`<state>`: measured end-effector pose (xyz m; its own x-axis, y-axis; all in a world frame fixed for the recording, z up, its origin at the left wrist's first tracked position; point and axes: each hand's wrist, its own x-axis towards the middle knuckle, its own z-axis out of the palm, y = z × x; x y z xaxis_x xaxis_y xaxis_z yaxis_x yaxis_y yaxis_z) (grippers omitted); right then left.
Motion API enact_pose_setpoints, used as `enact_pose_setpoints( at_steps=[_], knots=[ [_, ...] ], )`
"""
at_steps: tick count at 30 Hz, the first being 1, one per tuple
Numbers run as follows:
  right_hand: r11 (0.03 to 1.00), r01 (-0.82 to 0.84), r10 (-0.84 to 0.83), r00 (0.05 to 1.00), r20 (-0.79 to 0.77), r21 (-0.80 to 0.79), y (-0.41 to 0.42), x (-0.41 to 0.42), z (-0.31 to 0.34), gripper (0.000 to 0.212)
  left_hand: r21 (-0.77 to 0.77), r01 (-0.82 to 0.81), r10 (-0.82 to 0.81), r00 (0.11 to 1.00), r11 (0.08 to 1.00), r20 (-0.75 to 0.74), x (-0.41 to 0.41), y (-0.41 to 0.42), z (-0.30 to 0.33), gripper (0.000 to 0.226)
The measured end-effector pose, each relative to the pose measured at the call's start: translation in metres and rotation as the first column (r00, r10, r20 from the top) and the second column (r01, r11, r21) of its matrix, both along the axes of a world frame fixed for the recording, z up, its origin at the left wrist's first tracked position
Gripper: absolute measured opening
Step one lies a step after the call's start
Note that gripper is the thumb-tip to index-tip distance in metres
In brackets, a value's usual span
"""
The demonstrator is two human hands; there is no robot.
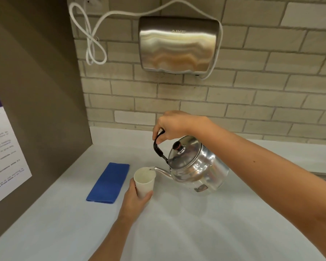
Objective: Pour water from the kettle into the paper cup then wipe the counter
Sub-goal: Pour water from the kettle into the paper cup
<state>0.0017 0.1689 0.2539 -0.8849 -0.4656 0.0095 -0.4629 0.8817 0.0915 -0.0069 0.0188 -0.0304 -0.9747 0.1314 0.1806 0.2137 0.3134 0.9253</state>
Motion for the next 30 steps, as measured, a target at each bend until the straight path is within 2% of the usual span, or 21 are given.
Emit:
enact_pose_setpoints(
  at_steps=[30],
  knots=[
    [0.998,0.03,-0.03,1.0,0.006,0.057,-0.004,0.0015,0.0036,0.019,-0.005,0.008,-0.008,1.0,1.0,-0.001,0.0008,-0.0001,0.0017,0.077]
  ],
)
